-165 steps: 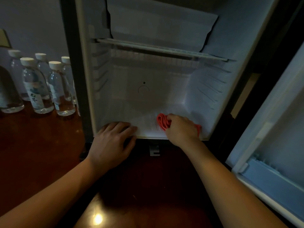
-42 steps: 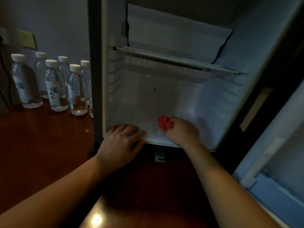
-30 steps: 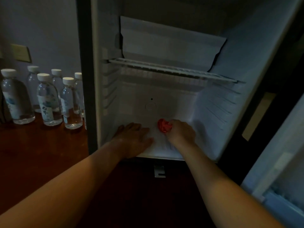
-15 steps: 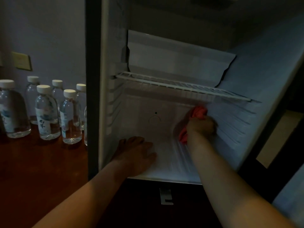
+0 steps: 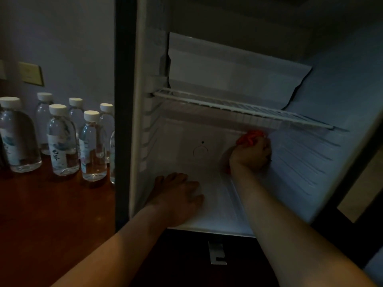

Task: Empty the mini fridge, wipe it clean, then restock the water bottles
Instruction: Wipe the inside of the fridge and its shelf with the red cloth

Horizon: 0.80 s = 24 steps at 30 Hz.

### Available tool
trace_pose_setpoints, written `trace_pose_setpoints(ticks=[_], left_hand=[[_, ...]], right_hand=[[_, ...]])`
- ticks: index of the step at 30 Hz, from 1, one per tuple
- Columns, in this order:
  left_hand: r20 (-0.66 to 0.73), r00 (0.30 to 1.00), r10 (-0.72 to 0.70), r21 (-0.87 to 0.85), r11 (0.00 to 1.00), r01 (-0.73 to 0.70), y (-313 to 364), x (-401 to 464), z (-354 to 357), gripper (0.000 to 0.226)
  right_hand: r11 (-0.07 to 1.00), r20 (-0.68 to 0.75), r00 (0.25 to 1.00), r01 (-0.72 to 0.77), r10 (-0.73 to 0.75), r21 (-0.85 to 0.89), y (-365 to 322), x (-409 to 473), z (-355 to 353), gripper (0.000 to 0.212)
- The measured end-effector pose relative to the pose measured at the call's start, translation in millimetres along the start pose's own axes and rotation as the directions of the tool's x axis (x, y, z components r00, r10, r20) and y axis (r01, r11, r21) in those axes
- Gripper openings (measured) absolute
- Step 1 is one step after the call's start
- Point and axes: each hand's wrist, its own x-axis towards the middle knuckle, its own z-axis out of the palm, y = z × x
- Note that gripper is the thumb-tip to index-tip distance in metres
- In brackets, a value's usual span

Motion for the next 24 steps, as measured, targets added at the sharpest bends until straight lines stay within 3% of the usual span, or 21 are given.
trace_pose_setpoints(ticks=[8,16,21,24], left_hand=[[-0.015,1.000,0.002,-0.003,1.000,-0.002,-0.4,0.1,-0.3,0.057],[-0.003,1.000,0.001,-0.031,1.000,-0.001,1.6,-5.9,-6.1,0.055],[-0.003,1.000,-0.010,-0.051,0.999,0.010,0.1,-4.7,-4.5,0.053],[0.004,1.000,0.001,-0.042,0.999,-0.001,-0.4,-4.2,-3.6,0.054]], right_hand=[[0.993,0.134,0.985,0.103,-0.109,0.052,-8.5,-18.0,9.9,0.050],[0.972,0.080,0.971,0.230,-0.225,-0.057,8.2,-5.4,-3.2,0.044],[0.955,0.052,0.974,0.226,-0.221,-0.191,16.4,-0.9,-3.7,0.044],[0.971,0.037,0.982,0.189,-0.185,-0.149,13.9,-5.4,-1.8,0.048]])
